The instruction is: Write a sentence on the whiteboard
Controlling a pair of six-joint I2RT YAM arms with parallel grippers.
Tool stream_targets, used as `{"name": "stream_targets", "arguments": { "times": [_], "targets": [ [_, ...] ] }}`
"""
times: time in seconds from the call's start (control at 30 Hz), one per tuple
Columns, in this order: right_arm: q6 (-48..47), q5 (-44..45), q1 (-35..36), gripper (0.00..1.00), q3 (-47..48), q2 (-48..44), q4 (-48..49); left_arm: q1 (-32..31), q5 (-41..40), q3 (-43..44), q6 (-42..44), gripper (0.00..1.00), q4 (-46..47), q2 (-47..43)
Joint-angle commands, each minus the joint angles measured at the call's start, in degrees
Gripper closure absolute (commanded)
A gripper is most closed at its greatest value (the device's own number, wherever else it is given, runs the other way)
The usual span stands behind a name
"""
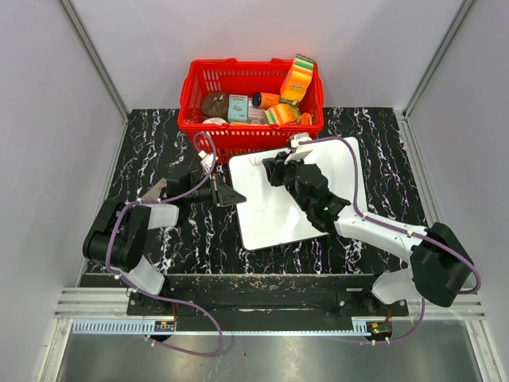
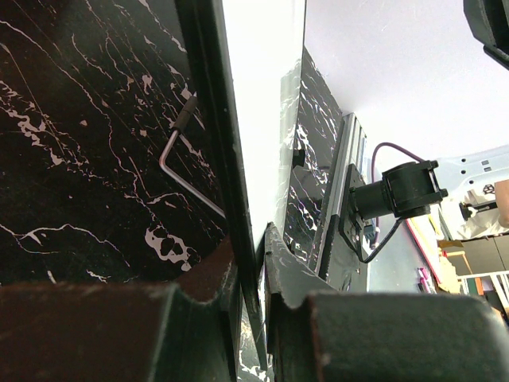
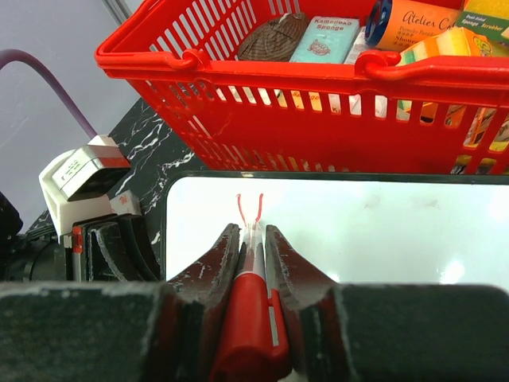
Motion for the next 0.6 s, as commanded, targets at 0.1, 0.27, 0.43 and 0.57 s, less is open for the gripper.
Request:
{"name": "stream_targets", "arguments": {
  "times": [0.1, 0.27, 0.43, 0.57],
  "targets": [
    [1.32, -0.85, 0.46, 1.0, -1.55, -1.17, -1.38, -1.23, 0.23, 0.62, 5.97, 1.0, 2.11, 1.07],
    [1.59, -0.59, 0.54, 1.0, -1.99, -1.17, -1.64, -1.14, 0.23, 0.62, 5.97, 1.0, 2.11, 0.98],
    [1.59, -0.33, 0.46, 1.0, -2.25, -1.61, -2.08, -1.23, 0.32, 0.62, 5.88, 1.0, 2.02, 1.07],
    [1.76, -0.5, 0.46, 1.0, -2.6, -2.05, -2.52, -1.23, 0.23, 0.62, 5.97, 1.0, 2.02, 0.98]
  ]
}}
